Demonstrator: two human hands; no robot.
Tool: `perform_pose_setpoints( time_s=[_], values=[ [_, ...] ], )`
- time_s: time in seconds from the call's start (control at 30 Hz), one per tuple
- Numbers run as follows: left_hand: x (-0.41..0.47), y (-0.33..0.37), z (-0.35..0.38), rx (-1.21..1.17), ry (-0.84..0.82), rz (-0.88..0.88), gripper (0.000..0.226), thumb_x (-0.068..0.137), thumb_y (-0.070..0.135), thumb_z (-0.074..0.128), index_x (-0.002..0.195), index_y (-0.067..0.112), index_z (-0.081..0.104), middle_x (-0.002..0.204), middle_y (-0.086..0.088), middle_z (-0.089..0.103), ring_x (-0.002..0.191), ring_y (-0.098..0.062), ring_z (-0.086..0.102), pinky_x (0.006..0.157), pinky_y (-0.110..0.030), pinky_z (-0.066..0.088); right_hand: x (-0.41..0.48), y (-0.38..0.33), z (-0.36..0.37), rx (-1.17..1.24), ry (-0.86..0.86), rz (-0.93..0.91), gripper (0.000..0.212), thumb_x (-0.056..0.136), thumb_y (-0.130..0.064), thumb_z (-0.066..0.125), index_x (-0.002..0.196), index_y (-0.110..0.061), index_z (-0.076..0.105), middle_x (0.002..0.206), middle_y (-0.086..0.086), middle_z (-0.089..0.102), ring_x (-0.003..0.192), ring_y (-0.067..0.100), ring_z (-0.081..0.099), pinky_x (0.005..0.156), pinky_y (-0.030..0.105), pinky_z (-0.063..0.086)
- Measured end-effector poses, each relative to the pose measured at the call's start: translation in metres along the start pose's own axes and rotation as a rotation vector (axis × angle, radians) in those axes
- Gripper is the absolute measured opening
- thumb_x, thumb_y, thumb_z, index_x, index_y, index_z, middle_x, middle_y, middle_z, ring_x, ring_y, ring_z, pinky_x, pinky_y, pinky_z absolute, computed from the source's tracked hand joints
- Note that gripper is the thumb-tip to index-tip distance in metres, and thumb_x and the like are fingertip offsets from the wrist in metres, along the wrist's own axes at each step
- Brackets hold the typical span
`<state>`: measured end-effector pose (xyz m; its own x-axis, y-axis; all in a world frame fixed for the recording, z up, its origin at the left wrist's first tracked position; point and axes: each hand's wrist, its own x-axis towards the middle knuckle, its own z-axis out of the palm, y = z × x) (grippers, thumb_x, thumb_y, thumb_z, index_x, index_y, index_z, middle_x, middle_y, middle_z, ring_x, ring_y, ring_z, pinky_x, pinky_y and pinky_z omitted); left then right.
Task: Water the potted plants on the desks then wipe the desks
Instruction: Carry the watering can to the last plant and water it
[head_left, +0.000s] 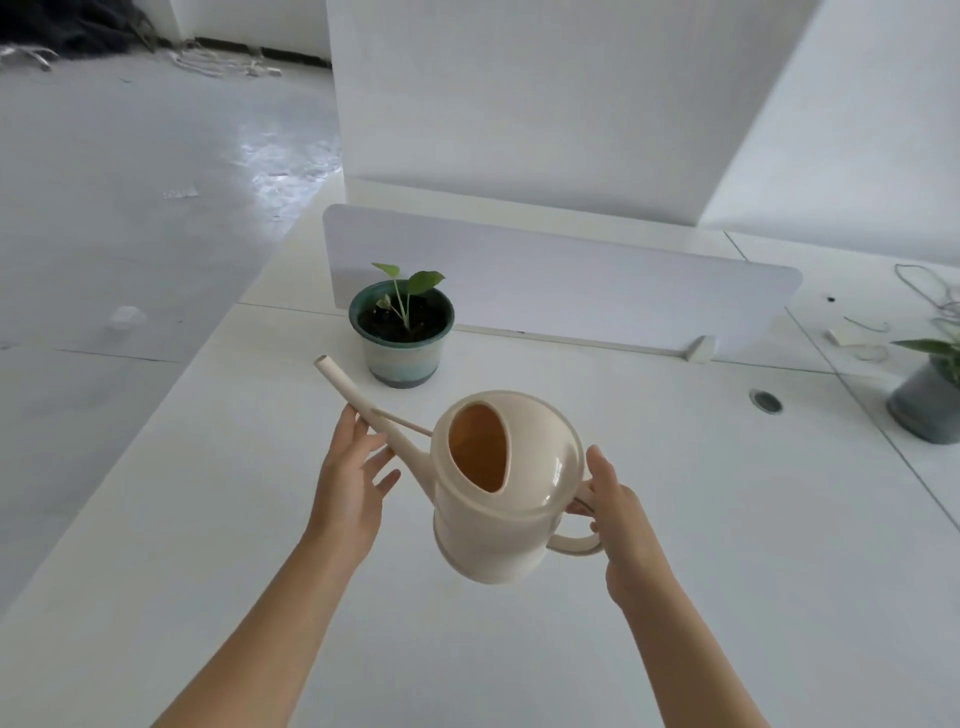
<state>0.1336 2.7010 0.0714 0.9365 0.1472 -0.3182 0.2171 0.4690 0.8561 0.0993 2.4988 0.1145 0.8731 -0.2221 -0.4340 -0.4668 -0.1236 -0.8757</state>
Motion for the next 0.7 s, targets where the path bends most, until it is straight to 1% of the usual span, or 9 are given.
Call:
perform_pose_setpoints(
  time_s=[0.13, 0.2, 0.27, 0.33, 0.4, 0.47, 0.5, 0.6, 0.7],
  values=[
    [0.034, 0.007, 0.004, 0.020, -0.047, -0.046, 0.060, 0.092, 0.010, 0.041, 0.144, 0.035, 0.024, 0.134, 0.000, 0.052, 0.122, -0.024, 0.049, 0.105, -0.042, 0.031, 0.014, -0.019, 0.010, 0.024, 0.064, 0.005, 0.052, 0.097, -0.037, 0.030, 0.061, -0.004, 0.046, 0.080, 0.009, 0.053, 0.079, 0.012, 0.051, 0.032, 0.003, 0.034],
    [0.051, 0.013, 0.004, 0.036, -0.088, -0.074, 0.063, 0.091, 0.009, 0.041, 0.145, 0.035, 0.021, 0.137, -0.003, 0.050, 0.123, -0.023, 0.049, 0.106, -0.041, 0.031, 0.019, -0.028, 0.018, 0.054, 0.099, 0.030, 0.052, 0.097, -0.036, 0.030, 0.060, -0.003, 0.045, 0.077, 0.008, 0.054, 0.076, 0.011, 0.049, 0.035, 0.005, 0.036],
    [0.066, 0.020, 0.002, 0.042, -0.119, -0.094, 0.063, 0.091, 0.009, 0.041, 0.145, 0.035, 0.020, 0.137, -0.003, 0.050, 0.123, -0.022, 0.049, 0.109, -0.042, 0.029, 0.023, -0.033, 0.027, 0.066, 0.128, 0.040, 0.052, 0.097, -0.036, 0.031, 0.058, -0.008, 0.050, 0.077, 0.003, 0.058, 0.080, 0.011, 0.052, 0.055, 0.012, 0.041],
    [0.080, 0.027, 0.001, 0.060, -0.145, -0.108, 0.061, 0.092, 0.010, 0.041, 0.144, 0.036, 0.021, 0.134, -0.001, 0.052, 0.122, -0.021, 0.049, 0.112, -0.044, 0.027, 0.030, -0.036, 0.037, 0.066, 0.165, 0.035, 0.050, 0.096, -0.038, 0.032, 0.059, -0.012, 0.053, 0.079, 0.002, 0.060, 0.090, 0.018, 0.054, 0.081, 0.026, 0.037],
    [0.095, 0.032, -0.002, 0.072, -0.166, -0.125, 0.060, 0.093, 0.011, 0.041, 0.144, 0.036, 0.022, 0.125, 0.005, 0.056, 0.121, -0.019, 0.049, 0.112, -0.044, 0.026, 0.035, -0.038, 0.046, 0.068, 0.201, 0.047, 0.051, 0.096, -0.038, 0.033, 0.058, -0.012, 0.055, 0.078, 0.002, 0.061, 0.096, 0.021, 0.054, 0.096, 0.039, 0.030],
    [0.108, 0.034, -0.003, 0.081, -0.185, -0.143, 0.061, 0.093, 0.012, 0.042, 0.145, 0.035, 0.020, 0.116, 0.010, 0.056, 0.118, -0.019, 0.050, 0.109, -0.042, 0.028, 0.038, -0.041, 0.054, 0.061, 0.225, 0.050, 0.052, 0.095, -0.038, 0.033, 0.057, -0.012, 0.057, 0.077, 0.003, 0.061, 0.096, 0.022, 0.055, 0.100, 0.041, 0.028],
    [0.114, 0.034, -0.003, 0.085, -0.196, -0.151, 0.062, 0.092, 0.012, 0.042, 0.145, 0.035, 0.019, 0.116, 0.010, 0.055, 0.117, -0.019, 0.049, 0.107, -0.041, 0.028, 0.039, -0.042, 0.057, 0.056, 0.233, 0.052, 0.052, 0.095, -0.038, 0.034, 0.057, -0.012, 0.058, 0.077, 0.003, 0.062, 0.096, 0.022, 0.056, 0.101, 0.042, 0.028],
    [0.127, 0.033, -0.004, 0.087, -0.228, -0.176, 0.065, 0.091, 0.012, 0.043, 0.146, 0.034, 0.015, 0.130, 0.001, 0.048, 0.118, -0.020, 0.046, 0.105, -0.040, 0.028, 0.041, -0.043, 0.066, 0.034, 0.267, 0.065, 0.048, 0.095, -0.037, 0.036, 0.061, -0.013, 0.059, 0.079, 0.002, 0.062, 0.103, 0.024, 0.055, 0.106, 0.046, 0.027],
    [0.139, 0.030, -0.006, 0.096, -0.260, -0.202, 0.067, 0.090, 0.013, 0.043, 0.147, 0.033, 0.013, 0.137, -0.004, 0.044, 0.122, -0.024, 0.044, 0.107, -0.042, 0.027, 0.043, -0.044, 0.074, 0.013, 0.282, 0.076, 0.043, 0.094, -0.036, 0.038, 0.067, -0.013, 0.062, 0.082, 0.002, 0.064, 0.110, 0.025, 0.054, 0.105, 0.045, 0.029]
  ],
)
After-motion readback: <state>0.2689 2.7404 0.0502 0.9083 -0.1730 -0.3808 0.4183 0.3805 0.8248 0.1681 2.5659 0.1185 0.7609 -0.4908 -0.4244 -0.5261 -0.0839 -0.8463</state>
